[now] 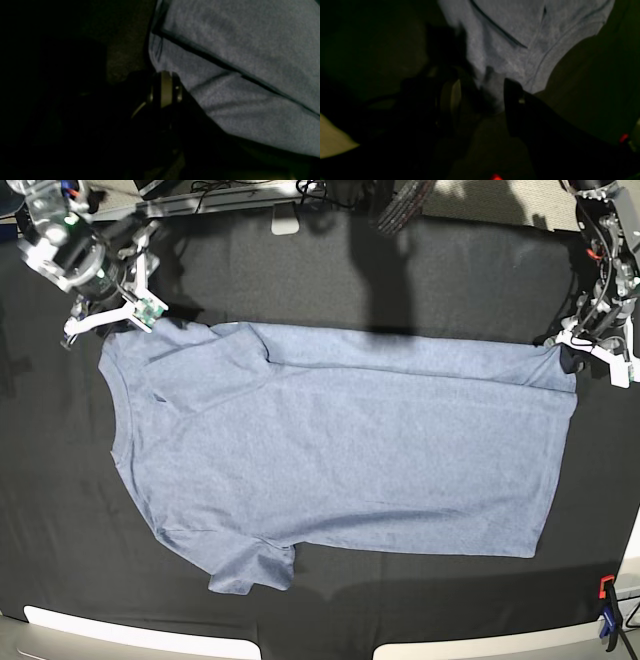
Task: Layout the t-shirt on the table in an organized manner, then fold the t-shirt properly
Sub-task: 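Release the folded edge and raise both grippers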
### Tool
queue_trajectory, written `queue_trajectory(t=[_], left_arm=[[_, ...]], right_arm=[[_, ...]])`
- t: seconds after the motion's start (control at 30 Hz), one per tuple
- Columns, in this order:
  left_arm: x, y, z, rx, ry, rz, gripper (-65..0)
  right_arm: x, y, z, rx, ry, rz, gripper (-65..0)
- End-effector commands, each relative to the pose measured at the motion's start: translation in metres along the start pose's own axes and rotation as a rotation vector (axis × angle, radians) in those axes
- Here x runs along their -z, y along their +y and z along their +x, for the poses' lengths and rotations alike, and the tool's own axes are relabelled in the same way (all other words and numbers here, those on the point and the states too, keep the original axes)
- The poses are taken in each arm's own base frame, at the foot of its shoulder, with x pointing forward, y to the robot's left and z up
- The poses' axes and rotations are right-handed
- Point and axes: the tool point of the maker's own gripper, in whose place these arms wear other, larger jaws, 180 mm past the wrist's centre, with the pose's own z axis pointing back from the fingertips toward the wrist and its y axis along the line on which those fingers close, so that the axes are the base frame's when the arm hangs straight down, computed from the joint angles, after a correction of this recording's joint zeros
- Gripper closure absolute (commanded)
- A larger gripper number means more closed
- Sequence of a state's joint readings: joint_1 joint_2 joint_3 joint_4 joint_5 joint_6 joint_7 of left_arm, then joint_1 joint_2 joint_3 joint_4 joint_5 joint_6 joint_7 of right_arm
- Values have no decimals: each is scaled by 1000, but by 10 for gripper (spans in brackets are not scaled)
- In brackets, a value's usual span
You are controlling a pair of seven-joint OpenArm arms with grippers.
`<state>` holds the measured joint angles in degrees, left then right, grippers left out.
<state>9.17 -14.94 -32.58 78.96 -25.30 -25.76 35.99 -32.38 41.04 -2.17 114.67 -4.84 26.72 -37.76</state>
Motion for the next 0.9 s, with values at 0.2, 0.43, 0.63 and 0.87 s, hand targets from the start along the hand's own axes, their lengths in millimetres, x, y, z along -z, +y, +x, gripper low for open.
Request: queue_trajectory(t=[0.2, 0.43, 0.63, 0.87], left_arm=[[-1, 2, 8, 18, -13, 3, 0], [-2, 2, 8, 19, -13, 3, 0], [-2, 1, 6, 10, 0, -2, 0], [-18, -12, 2, -42, 18, -85, 0]], right_arm=[[32, -7, -12, -49, 64, -34, -260], [50, -30, -16, -66, 109, -102, -259], [45, -37, -31, -98, 149, -109, -138], [18, -34, -40, -148, 161, -143, -67]])
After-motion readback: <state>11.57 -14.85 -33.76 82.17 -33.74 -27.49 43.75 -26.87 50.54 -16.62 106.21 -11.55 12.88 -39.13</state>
